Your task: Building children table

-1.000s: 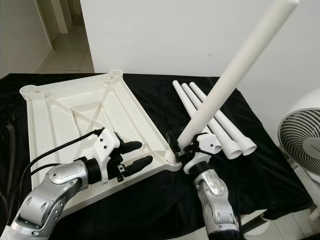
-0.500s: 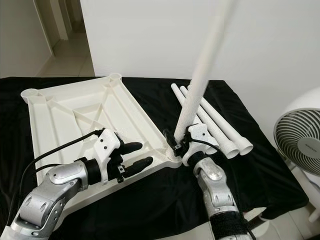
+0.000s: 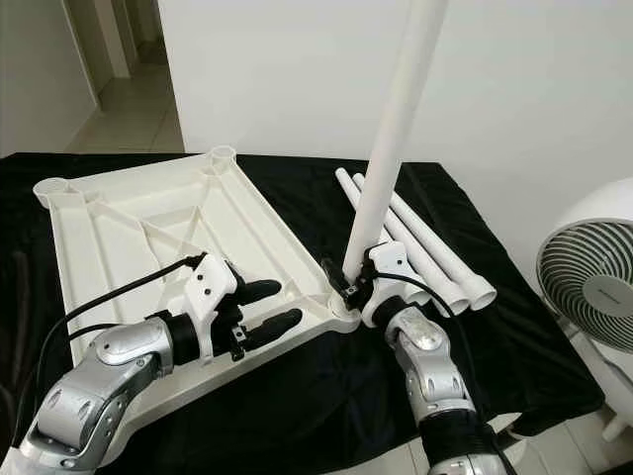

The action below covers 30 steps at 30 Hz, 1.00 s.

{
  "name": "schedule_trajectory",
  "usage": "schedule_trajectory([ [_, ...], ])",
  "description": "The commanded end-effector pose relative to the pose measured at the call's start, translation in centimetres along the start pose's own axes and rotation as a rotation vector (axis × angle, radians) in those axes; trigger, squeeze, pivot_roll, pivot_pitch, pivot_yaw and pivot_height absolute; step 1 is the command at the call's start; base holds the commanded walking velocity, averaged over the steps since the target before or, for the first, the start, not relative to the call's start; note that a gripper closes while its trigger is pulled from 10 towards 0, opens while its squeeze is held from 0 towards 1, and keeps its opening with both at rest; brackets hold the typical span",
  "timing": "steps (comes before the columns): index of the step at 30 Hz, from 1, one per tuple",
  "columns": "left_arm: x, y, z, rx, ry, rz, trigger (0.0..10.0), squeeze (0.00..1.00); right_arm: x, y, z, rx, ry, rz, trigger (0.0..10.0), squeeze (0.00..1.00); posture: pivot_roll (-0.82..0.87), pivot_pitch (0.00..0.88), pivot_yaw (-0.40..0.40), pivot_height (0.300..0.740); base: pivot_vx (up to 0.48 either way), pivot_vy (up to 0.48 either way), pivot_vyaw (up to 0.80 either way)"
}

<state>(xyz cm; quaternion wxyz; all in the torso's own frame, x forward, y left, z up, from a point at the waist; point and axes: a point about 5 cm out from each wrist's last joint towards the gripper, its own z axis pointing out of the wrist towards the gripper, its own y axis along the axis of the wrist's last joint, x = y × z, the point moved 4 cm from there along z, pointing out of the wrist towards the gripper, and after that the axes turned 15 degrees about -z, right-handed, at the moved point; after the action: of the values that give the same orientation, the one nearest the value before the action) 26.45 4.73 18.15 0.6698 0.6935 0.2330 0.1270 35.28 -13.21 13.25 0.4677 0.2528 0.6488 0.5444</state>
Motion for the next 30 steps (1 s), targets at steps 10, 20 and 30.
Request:
schedule_trajectory([
  [10, 0.2, 0.4, 0.0, -0.014, 0.036, 0.005, 10.0, 0.0, 0.1, -7.5, -2.2, 0.327, -0.06, 0.157, 10.0, 0.0, 0.03, 0.045, -0.011, 0.74, 0.0, 0.0, 0.0],
  [20, 0.1, 0.4, 0.0, -0.017, 0.04, 0.002, 10.0, 0.0, 0.6, -6.7, -2.4, 0.261, -0.063, 0.118, 10.0, 0.0, 0.04, 0.048, -0.017, 0.74, 0.0, 0.0, 0.0],
  [30, 0.1, 0.3, -0.1, -0.017, 0.044, -0.003, 10.0, 0.0, 1.3, -6.0, -3.6, 0.157, -0.096, 0.123, 10.0, 0.0, 0.03, 0.059, -0.012, 0.74, 0.0, 0.0, 0.0],
])
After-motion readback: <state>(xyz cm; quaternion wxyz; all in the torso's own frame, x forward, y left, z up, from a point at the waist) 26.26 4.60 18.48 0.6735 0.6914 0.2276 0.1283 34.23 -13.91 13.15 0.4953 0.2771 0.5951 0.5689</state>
